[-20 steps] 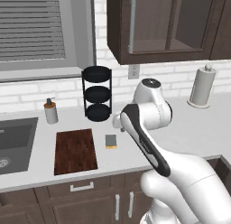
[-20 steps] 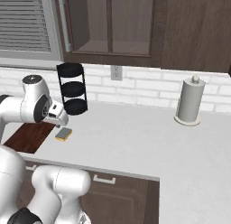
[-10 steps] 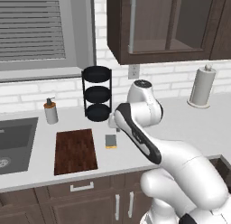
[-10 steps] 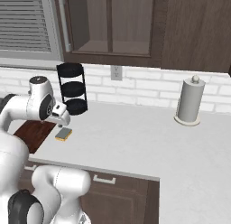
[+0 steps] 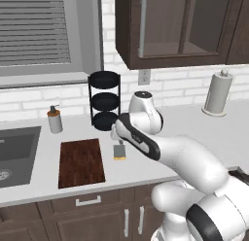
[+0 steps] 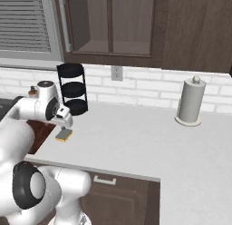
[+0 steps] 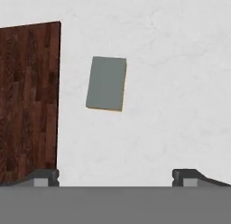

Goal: Pick up the sponge from the counter and clean the cutting board by briefly scrubbing or pressing down on the cutting board. Once finished, release the sponge.

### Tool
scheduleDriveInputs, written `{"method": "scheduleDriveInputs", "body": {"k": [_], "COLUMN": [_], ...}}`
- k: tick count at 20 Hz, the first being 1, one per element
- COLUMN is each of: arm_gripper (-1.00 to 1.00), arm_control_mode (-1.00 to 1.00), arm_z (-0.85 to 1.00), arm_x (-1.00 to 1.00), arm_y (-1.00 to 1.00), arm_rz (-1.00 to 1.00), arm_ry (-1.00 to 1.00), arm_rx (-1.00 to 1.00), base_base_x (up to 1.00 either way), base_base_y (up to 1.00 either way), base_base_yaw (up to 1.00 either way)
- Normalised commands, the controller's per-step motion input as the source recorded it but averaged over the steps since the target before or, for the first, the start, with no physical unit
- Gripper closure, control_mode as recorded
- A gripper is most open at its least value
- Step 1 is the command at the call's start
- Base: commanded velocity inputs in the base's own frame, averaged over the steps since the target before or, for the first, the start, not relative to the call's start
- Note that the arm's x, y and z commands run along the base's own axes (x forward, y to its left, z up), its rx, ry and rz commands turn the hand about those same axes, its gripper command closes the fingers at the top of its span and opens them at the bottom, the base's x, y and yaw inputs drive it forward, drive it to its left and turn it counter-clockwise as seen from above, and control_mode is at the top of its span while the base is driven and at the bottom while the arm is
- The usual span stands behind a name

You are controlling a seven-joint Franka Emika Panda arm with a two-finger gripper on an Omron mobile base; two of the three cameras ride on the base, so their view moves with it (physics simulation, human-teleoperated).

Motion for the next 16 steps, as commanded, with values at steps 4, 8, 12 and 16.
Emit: {"method": "scheduleDriveInputs", "body": {"k": [4, 8, 12, 16], "arm_gripper": [-1.0, -1.0, -1.0, -1.0], "arm_control_mode": [-1.0, -1.0, -1.0, -1.0], "arm_z": [-0.29, -0.28, -0.32, -0.2], "arm_x": [0.34, 0.41, 0.36, 0.31], "arm_y": [0.14, 0.1, 0.01, 0.0], "arm_rz": [0.0, 0.0, -0.01, 0.0], "arm_ry": [0.03, 0.07, 0.07, 0.02], "arm_rx": [0.0, 0.0, 0.0, 0.0], "base_base_x": [0.0, 0.0, 0.0, 0.0], "base_base_y": [0.0, 0.0, 0.0, 0.0], "base_base_yaw": [0.0, 0.0, 0.0, 0.0]}}
